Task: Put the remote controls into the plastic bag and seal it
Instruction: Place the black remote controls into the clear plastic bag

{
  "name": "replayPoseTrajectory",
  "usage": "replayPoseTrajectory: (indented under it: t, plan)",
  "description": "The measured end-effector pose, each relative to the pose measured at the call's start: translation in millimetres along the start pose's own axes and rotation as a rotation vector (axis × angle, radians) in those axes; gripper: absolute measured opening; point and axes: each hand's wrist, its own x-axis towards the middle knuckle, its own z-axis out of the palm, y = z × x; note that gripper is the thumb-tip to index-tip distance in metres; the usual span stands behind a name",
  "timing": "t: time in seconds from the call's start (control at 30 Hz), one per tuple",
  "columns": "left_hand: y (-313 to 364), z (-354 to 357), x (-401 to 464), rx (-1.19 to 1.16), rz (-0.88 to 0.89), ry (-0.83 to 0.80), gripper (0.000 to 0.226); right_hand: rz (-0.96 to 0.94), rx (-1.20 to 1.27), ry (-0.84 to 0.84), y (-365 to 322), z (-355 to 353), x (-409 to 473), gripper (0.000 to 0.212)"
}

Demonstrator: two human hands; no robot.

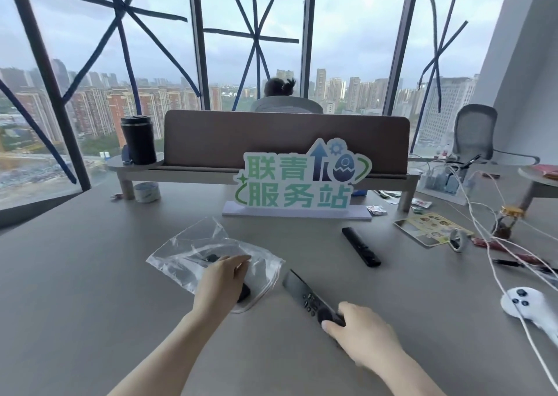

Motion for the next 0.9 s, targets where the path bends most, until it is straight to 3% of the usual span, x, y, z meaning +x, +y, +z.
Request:
replayPoseTrajectory:
  t: [0.07, 0.2, 0.5, 0.6, 0.73, 0.8, 0.9]
  plan:
    - [4.0, 4.3, -2.5, -0.020, -0.013, 0.004, 0.026, 0.016, 0.368, 0.001, 10.8, -12.5, -3.0, 0.033]
    - [20.7, 9.1, 1.5, -0.073, -0.019, 0.021, 0.025, 0.109, 0.775, -0.027, 25.6, -46.3, -9.5, 0.031]
    - [45.1, 14.9, 10.2, -0.143, 0.006, 0.011, 0.025, 0.082, 1.181, -0.249, -49.2, 5.3, 31.4, 0.027]
    - [36.6, 13.5, 9.2, -0.125, -0.010, 0.024, 0.025, 0.090, 1.054, -0.151, -47.2, 14.4, 41.6, 0.021]
    - [25.3, 15.9, 10.4, -0.107, -0.033, 0.019, 0.025, 0.184, 0.860, 0.225, 6.6, -6.8, 67.9, 0.021]
    - [23.3, 17.5, 9.4, -0.099, -0.040, 0.012, 0.025, 0.226, 0.646, 0.419, 34.5, -22.7, 90.8, 0.024]
    - [21.6, 17.6, 6.4, -0.089, -0.044, 0.007, 0.024, 0.256, 0.429, 0.467, 63.1, -39.5, 134.6, 0.037]
